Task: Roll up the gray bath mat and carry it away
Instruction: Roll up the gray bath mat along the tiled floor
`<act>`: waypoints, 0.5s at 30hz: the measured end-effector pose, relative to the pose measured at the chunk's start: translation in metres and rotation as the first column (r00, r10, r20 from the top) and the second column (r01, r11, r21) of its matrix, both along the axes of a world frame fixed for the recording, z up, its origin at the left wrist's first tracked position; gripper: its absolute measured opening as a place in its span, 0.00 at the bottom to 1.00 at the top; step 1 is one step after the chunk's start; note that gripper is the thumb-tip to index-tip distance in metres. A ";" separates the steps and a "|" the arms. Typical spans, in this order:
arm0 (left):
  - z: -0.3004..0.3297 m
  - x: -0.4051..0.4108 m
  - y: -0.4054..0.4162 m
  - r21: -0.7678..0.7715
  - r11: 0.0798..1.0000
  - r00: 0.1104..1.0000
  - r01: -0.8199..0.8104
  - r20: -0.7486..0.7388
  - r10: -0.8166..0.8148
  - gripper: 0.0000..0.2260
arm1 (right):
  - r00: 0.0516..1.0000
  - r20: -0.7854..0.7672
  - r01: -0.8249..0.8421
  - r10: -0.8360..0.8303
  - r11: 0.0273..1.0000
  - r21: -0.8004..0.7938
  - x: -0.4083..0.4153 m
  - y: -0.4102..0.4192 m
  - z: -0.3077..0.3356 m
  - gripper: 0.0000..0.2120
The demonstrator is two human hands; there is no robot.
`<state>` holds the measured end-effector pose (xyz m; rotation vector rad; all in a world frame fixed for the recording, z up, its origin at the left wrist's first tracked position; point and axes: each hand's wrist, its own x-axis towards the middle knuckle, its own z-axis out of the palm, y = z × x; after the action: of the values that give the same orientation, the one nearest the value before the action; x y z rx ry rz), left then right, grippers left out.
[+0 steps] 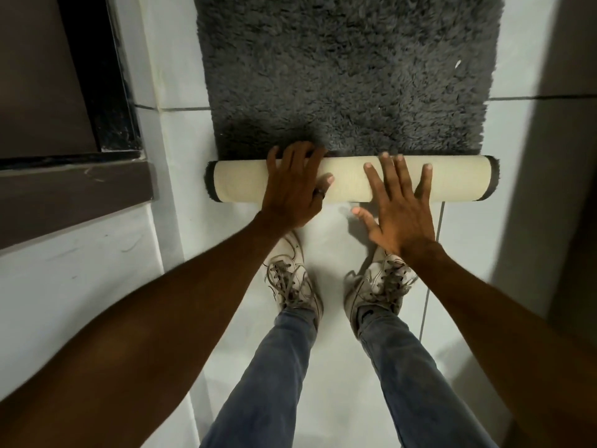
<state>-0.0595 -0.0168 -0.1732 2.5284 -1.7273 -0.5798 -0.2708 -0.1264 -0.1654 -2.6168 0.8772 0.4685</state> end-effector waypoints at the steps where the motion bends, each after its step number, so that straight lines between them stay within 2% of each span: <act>1: -0.001 -0.005 0.006 -0.036 0.999 0.999 -0.032 0.022 0.033 0.26 | 1.000 0.009 0.020 -0.020 1.000 -0.006 0.010 -0.008 -0.003 0.38; 4: -0.006 -0.018 0.017 -0.026 0.999 0.998 -0.035 0.049 0.037 0.32 | 0.998 -0.015 0.059 -0.058 0.998 0.014 0.037 -0.038 -0.009 0.39; 8: -0.014 -0.017 0.007 0.057 0.998 0.997 -0.027 0.078 0.023 0.40 | 0.988 -0.115 -0.099 0.104 0.994 0.050 0.040 -0.054 -0.003 0.51; 12: -0.013 -0.019 0.003 0.072 0.996 0.993 -0.057 0.108 0.049 0.38 | 0.990 -0.090 -0.112 0.108 0.993 -0.033 0.042 -0.054 0.000 0.44; 15: -0.008 -0.023 0.010 0.087 0.995 0.994 -0.047 0.103 0.038 0.37 | 0.985 -0.108 -0.134 0.134 0.991 0.007 0.036 -0.054 0.005 0.41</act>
<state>-0.0824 -0.0070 -0.1815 2.6934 -1.7102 -0.5486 -0.2351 -0.1806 -0.1607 -2.6826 0.7364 0.6517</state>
